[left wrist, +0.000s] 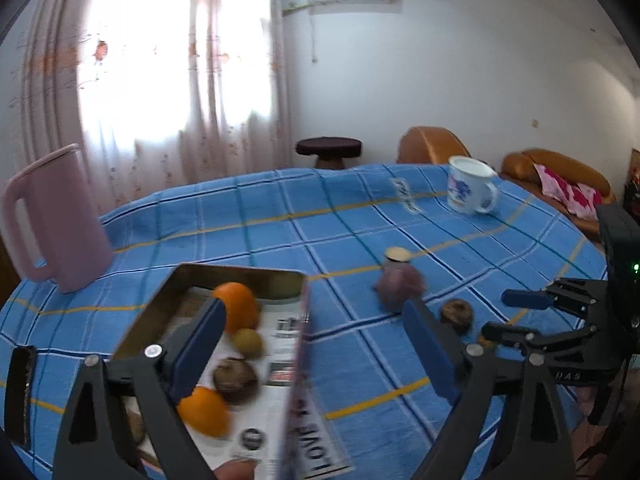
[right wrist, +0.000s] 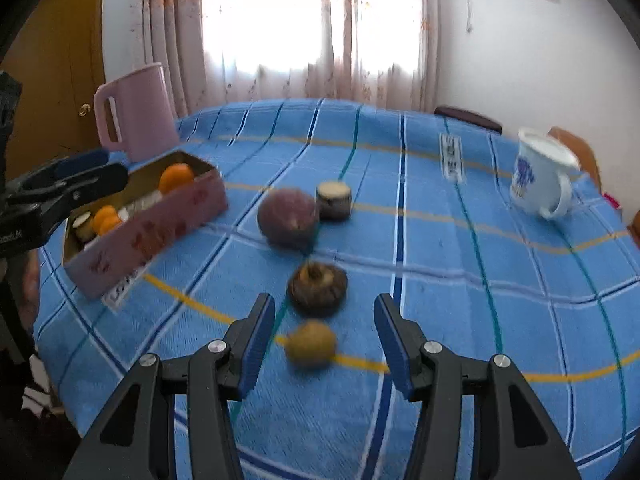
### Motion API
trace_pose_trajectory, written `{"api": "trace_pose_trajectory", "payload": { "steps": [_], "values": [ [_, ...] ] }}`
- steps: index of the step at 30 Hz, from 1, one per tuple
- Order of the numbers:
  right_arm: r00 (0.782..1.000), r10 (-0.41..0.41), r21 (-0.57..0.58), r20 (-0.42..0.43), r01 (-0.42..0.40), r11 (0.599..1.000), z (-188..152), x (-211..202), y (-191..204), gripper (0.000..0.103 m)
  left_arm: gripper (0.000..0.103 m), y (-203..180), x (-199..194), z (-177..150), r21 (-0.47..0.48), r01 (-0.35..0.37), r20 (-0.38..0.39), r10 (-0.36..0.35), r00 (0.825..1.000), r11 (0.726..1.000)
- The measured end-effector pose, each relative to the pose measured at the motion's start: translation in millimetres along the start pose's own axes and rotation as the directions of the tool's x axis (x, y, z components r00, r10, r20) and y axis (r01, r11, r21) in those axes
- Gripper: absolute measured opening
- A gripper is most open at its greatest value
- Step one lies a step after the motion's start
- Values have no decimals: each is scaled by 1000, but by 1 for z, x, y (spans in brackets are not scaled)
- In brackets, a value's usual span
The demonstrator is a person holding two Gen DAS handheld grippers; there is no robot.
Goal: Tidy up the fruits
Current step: 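Open the left tool releasing the orange while the right tool releases the longan into the tin, then grasp a dark mangosteen with the left tool while the right tool grasps another longan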
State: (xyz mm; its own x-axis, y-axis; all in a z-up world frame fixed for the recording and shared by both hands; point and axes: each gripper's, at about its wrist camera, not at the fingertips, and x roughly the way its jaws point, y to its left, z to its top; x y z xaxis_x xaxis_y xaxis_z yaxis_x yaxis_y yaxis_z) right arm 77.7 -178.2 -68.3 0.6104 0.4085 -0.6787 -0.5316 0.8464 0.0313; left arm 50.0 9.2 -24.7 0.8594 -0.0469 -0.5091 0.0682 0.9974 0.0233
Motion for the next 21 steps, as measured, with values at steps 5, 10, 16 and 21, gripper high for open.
{"api": "trace_pose_trajectory", "payload": {
  "steps": [5,10,16,21],
  "values": [
    [998,27,-9,-51,-27,1000,-3,14,2,53,92,-20,10,2,34,17,-31,-16,999,999],
    [995,45,-17,-91,-47,999,-3,24,2,31,92,-29,22,9,48,27,-54,-24,998,999],
    [999,-47,23,26,47,999,17,-2,-14,30,92,-41,37,14,52,52,-92,-47,995,997],
    [991,-121,96,51,116,989,35,8,-36,30,91,-55,60,19,58,59,-130,-51,990,997]
  ]
}}
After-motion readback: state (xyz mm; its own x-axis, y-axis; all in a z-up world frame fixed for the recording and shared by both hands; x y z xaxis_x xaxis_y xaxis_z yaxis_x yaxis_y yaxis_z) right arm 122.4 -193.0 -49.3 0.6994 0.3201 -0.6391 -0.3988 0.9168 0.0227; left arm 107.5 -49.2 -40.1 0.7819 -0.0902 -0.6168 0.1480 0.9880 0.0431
